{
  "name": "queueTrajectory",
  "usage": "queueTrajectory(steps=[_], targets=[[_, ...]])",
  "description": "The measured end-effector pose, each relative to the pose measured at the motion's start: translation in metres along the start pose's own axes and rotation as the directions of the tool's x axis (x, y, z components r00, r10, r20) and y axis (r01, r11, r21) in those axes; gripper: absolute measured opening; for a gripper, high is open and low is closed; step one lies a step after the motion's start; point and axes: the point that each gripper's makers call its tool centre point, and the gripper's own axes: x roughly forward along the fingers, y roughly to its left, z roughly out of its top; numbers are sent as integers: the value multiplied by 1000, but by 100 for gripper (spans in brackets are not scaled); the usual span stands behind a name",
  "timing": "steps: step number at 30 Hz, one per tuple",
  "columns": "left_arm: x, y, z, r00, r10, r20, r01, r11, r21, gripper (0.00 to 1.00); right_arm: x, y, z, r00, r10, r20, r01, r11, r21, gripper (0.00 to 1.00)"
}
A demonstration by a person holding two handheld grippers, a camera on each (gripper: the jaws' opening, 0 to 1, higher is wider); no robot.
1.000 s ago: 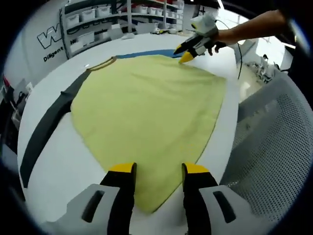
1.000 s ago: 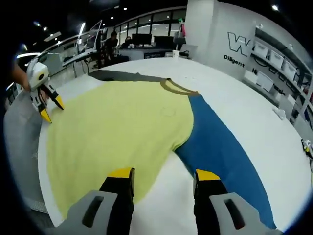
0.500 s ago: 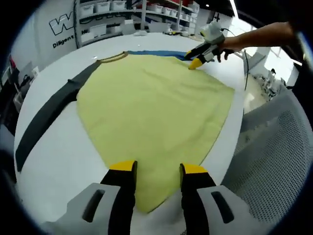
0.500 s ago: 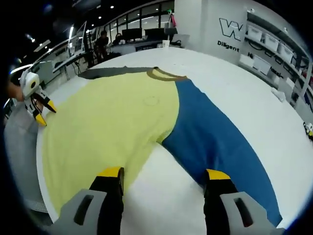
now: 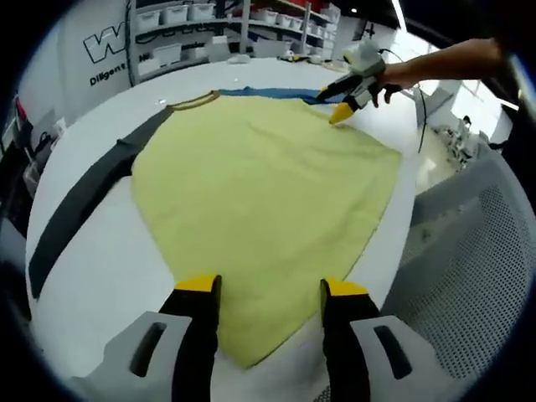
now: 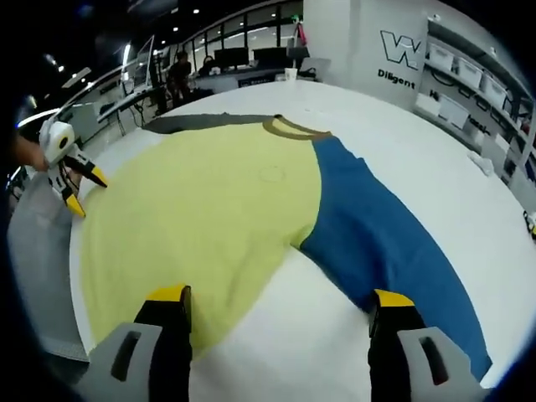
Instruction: Fold the garment on the visible template until the final outline fits inside the template.
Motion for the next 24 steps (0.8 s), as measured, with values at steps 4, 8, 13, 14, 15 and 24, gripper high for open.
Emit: queueTrajectory(steps=[4,8,13,14,15,24], targets=[[-6,19,18,995,60,84,-59,998,-23,54,-8,1,2,999,-8,32,7,1000,19,89],[-13,38,27,985,105,139,-103,995,-18,53,-17,4,7,998,-20,64,18,999,38,90],[-19,61,24,975,166,149,-161,986,-47,47,-27,12,14,994,-34,106,32,999,26,90],[-21,69,22,971,193,144,-186,981,-61,46,-29,14,14,993,-36,109,33,999,23,90],[-22,73,20,969,203,140,-194,978,-73,45,-30,16,14,993,-37,115,34,999,23,90],[-29,117,1,961,262,94,-242,953,-181,50,-47,27,2,992,-52,116,48,998,37,92]])
